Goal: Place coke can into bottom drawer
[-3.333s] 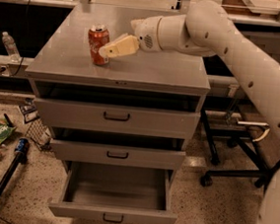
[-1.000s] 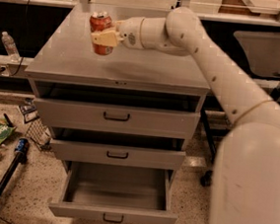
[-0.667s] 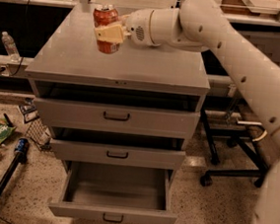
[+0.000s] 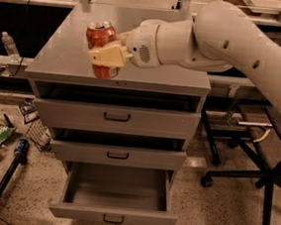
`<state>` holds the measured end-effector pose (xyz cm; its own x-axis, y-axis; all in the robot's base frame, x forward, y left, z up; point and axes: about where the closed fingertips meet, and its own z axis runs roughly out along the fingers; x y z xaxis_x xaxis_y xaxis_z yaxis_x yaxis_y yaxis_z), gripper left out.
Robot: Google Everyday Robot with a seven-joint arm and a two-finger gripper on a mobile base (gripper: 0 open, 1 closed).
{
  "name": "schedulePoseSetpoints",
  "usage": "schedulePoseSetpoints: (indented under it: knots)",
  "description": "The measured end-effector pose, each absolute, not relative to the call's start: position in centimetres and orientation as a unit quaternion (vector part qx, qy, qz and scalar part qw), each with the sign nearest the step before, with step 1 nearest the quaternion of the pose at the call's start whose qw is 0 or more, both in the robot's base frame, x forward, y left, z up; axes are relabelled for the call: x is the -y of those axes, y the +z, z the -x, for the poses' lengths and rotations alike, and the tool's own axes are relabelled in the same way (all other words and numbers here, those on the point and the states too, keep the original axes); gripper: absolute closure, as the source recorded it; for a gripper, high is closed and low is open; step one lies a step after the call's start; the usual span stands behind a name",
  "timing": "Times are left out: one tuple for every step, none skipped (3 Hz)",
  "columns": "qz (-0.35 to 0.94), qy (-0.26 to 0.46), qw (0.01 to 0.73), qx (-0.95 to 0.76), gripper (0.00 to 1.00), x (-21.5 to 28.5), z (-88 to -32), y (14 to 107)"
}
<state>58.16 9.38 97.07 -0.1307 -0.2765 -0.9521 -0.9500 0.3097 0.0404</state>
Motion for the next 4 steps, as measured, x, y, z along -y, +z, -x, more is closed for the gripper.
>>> schedulePoseSetpoints:
  knots:
    - [0.501, 0.353, 0.393, -0.685, 1.00, -9.1, -52.0, 94.4]
    - [0.510, 0.319, 0.317, -0.733, 1.00, -7.5, -47.4, 90.3]
    - [0.508, 0.313, 0.293, -0.747, 1.00, -7.2, -46.0, 88.9]
    - [0.508, 0.313, 0.293, -0.747, 1.00, -7.2, -46.0, 88.9]
